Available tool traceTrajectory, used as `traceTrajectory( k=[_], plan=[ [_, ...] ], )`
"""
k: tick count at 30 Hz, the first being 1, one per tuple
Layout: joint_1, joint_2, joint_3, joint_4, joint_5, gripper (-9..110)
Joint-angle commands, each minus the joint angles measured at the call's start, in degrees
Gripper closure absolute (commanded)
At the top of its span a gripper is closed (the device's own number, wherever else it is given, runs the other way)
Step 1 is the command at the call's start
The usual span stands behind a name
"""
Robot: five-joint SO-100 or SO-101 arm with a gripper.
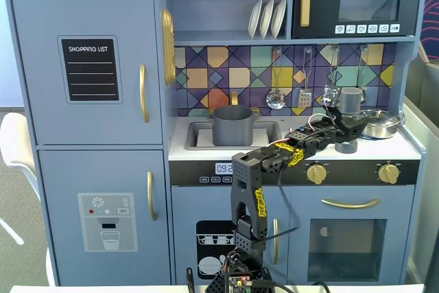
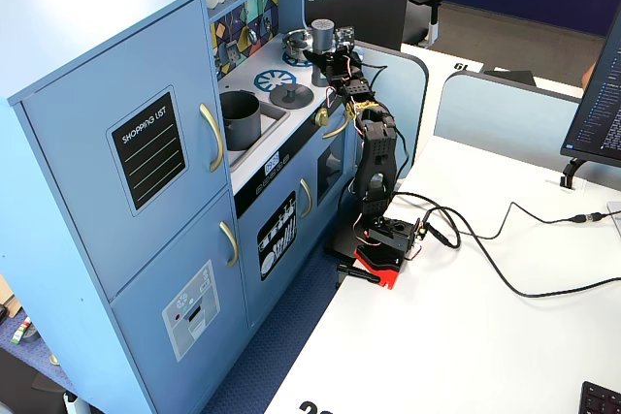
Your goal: Put salt in the gray recipient
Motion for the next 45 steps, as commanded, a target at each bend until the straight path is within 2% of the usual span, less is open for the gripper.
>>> traceTrajectory(
  k=[1, 8, 9, 11, 12, 19, 24, 28, 35, 45],
  plan=[
    [-1.32, -3.25, -9.49, -0.53, 0.53, 56],
    [-1.93, -9.40, -16.17, -0.26, 0.18, 60],
    [-2.11, -9.76, -16.61, -0.09, -0.62, 67],
    [-2.90, -9.84, -16.44, 0.00, -3.34, 93],
    [-3.25, -10.20, -16.70, -0.97, -2.64, 101],
    [-4.39, -8.88, -18.28, -8.70, 5.54, 101],
    [-4.57, -3.25, -21.88, -5.10, 12.13, 101],
    [-7.73, 5.19, -22.15, 6.50, 24.79, 101],
    [-20.13, 17.84, -19.51, 28.04, 61.26, 101],
    [-42.54, 22.85, -19.25, 37.27, 101.51, 101]
  ],
)
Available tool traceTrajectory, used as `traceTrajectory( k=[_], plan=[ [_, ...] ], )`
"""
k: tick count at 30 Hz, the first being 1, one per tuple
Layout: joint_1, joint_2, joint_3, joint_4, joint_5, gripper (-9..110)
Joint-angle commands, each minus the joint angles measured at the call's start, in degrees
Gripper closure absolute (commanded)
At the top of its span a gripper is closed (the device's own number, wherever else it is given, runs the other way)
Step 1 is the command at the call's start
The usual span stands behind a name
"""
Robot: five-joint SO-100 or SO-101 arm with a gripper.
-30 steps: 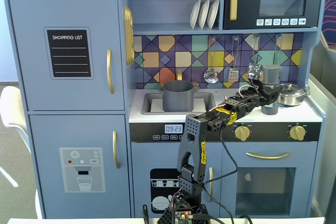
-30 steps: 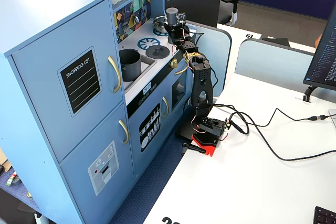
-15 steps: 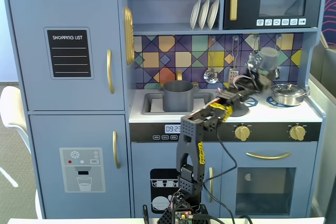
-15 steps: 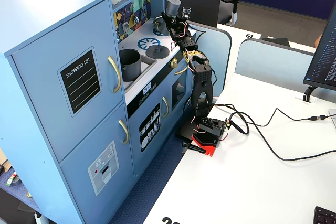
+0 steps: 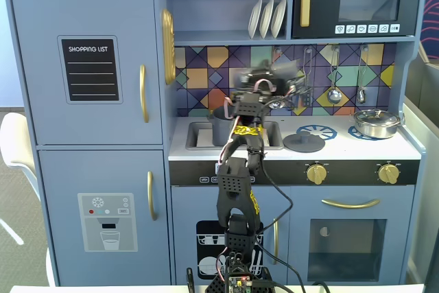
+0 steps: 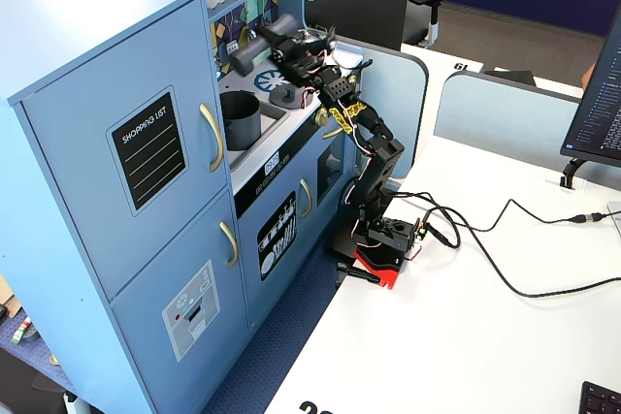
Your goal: Put salt in the gray recipient
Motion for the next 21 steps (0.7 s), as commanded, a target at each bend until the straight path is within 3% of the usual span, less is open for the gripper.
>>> traceTrajectory(
  k=[1, 10, 15, 21],
  plan=[
    [-8.70, 4.75, -3.25, 2.55, 18.63, 101],
    [-18.72, 2.29, -4.92, 5.54, 47.64, 101],
    [-21.53, 1.23, -7.82, -0.18, 55.20, 101],
    [-21.01, -1.49, -13.71, 11.60, 63.90, 101]
  ],
)
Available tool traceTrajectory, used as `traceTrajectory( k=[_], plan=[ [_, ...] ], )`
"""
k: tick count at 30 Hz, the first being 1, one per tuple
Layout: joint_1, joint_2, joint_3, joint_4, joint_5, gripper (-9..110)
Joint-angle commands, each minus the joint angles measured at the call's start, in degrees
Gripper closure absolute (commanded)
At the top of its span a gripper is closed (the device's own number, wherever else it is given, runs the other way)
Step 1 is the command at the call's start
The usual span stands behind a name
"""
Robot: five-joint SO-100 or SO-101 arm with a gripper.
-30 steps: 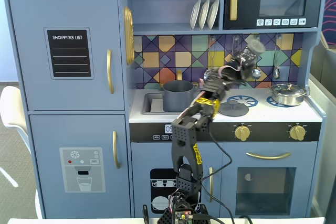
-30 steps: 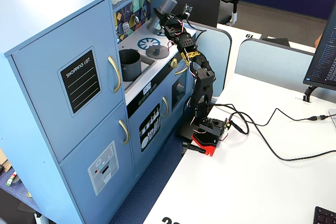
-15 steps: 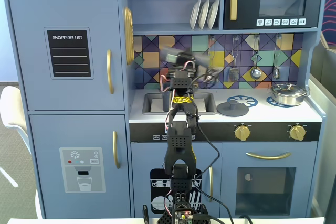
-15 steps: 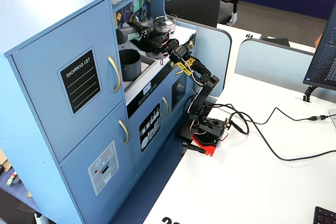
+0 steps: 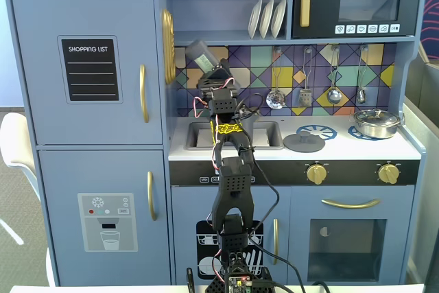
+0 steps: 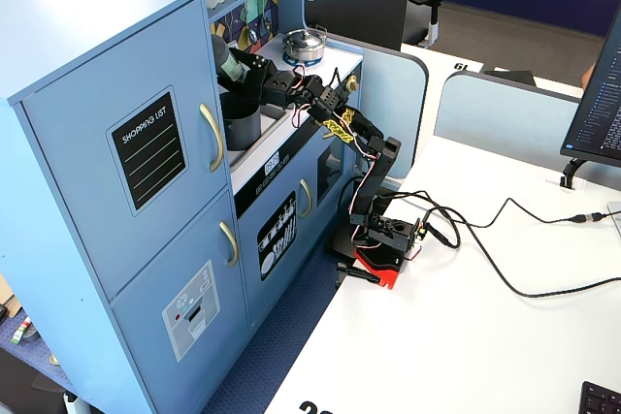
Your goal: Put salt in the gray recipient
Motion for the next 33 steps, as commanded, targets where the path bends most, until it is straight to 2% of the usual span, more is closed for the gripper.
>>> traceTrajectory(
  k=[1, 4, 7, 14, 17, 19, 24, 27, 30, 33],
  plan=[
    [1.23, 0.26, -6.24, 10.11, 5.45, 101],
    [2.37, 0.26, -6.24, 18.90, 5.89, 101],
    [2.37, 0.53, -5.19, 19.51, 4.92, 101],
    [-0.88, 2.11, -2.29, -5.54, -1.23, 101],
    [-1.05, 0.70, -4.39, -8.61, -2.29, 101],
    [-0.35, 0.00, -5.63, -5.62, -1.67, 101],
    [3.34, -3.16, -9.32, 13.27, 3.08, 101],
    [4.31, -4.48, -9.32, 17.23, 3.69, 101],
    [2.72, -4.75, -8.35, 11.69, 2.29, 101],
    [1.14, -3.60, -5.36, -1.41, -0.88, 101]
  ],
)
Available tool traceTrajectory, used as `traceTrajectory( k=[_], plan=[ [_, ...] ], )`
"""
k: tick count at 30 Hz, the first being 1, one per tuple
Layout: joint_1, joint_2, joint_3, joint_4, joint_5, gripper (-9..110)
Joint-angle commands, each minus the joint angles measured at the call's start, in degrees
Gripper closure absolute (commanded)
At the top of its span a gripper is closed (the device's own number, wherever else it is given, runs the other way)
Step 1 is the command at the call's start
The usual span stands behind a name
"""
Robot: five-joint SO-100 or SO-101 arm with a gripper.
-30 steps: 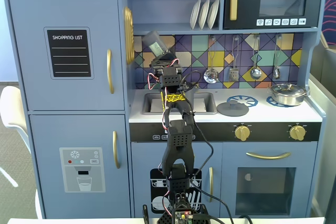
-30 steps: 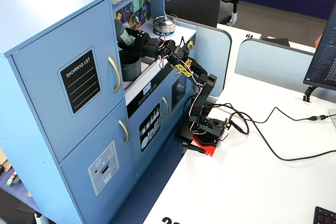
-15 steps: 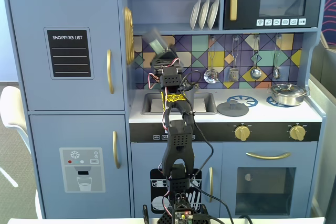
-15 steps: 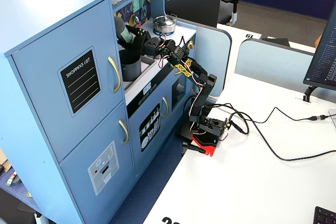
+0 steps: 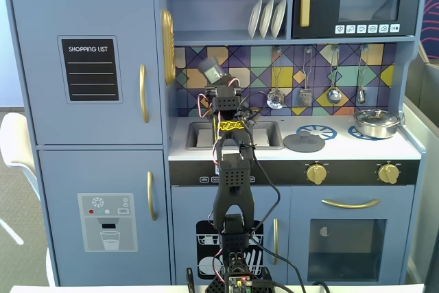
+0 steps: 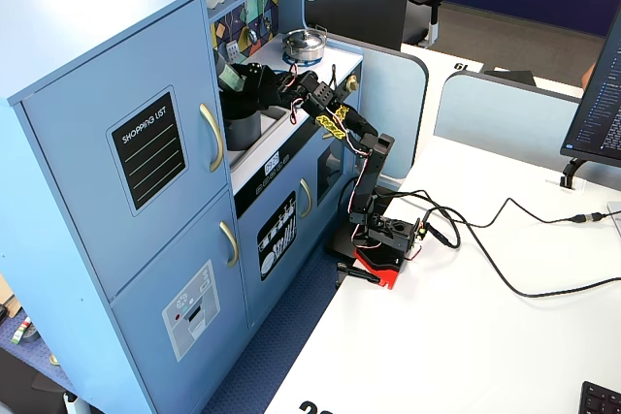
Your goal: Put salt in the gray recipient
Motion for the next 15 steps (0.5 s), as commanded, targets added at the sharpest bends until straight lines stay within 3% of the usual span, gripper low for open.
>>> traceTrajectory(
  k=[1, 5, 12, 15],
  plan=[
    [-2.37, 1.93, -0.35, -15.12, -4.04, 101],
    [-3.25, 0.79, -1.58, -21.01, -5.27, 101],
    [0.53, -1.49, -7.03, 3.34, 0.35, 101],
    [0.26, -0.97, -4.39, 6.77, 0.00, 101]
  ],
)
